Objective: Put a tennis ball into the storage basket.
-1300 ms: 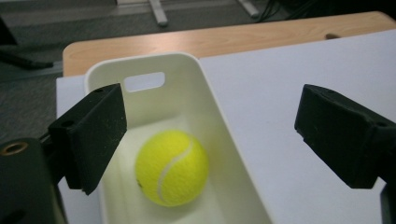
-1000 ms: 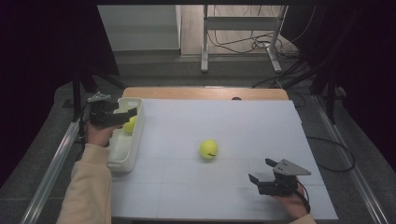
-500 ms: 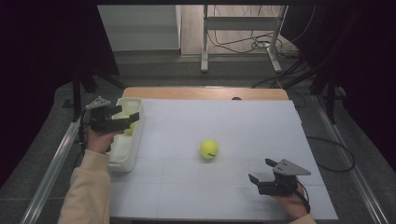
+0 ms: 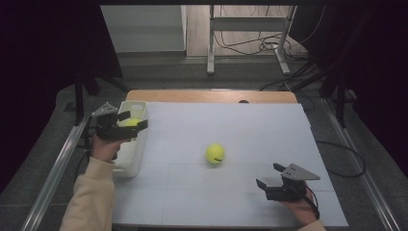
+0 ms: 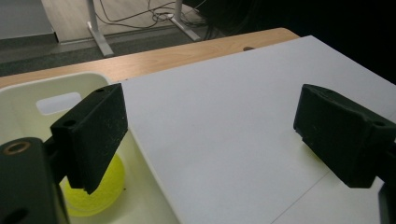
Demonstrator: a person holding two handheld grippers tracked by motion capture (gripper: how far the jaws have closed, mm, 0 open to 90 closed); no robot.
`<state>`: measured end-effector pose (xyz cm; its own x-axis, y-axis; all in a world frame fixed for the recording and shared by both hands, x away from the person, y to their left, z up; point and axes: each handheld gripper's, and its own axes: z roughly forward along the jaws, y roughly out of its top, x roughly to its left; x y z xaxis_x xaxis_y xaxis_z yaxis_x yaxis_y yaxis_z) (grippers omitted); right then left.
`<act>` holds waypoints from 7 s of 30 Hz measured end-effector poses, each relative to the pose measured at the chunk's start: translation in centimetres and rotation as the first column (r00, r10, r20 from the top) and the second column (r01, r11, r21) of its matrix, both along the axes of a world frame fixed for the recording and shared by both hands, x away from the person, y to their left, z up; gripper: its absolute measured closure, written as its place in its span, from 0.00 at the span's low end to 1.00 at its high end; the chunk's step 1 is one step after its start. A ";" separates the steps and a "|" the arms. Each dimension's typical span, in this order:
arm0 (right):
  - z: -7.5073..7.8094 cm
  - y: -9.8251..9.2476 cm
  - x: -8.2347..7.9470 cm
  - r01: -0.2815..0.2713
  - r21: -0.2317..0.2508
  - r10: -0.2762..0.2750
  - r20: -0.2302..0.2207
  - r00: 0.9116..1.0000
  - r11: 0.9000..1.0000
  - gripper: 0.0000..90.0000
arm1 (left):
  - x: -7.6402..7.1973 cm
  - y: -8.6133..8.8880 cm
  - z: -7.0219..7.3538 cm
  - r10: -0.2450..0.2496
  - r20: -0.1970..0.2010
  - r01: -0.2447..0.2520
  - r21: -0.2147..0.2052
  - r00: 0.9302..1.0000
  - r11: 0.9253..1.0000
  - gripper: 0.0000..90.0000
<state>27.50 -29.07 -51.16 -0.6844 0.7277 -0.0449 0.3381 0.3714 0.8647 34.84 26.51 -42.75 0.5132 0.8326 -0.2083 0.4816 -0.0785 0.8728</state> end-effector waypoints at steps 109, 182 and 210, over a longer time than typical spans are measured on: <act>0.3 0.5 0.3 -0.023 0.013 0.023 0.017 1.000 1.000 0.13 | -1.5 -14.8 -3.2 -0.341 -0.074 0.348 0.113 0.937 0.931 0.12; 0.2 0.4 0.2 -0.023 0.007 0.023 0.017 1.000 1.000 0.13 | 2.5 -23.1 -9.2 -0.393 -0.245 0.444 0.209 0.886 0.871 0.27; 0.2 0.4 0.2 -0.020 0.010 0.020 0.019 1.000 1.000 0.14 | 2.1 -22.2 -7.9 -0.394 -0.210 0.433 0.196 0.895 0.880 0.30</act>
<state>27.71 -28.71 -50.92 -0.6982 0.7141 -0.0503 0.3143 0.3689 0.8747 36.90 4.32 -50.66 0.7975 0.5860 -0.1436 0.4906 -0.4913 0.7197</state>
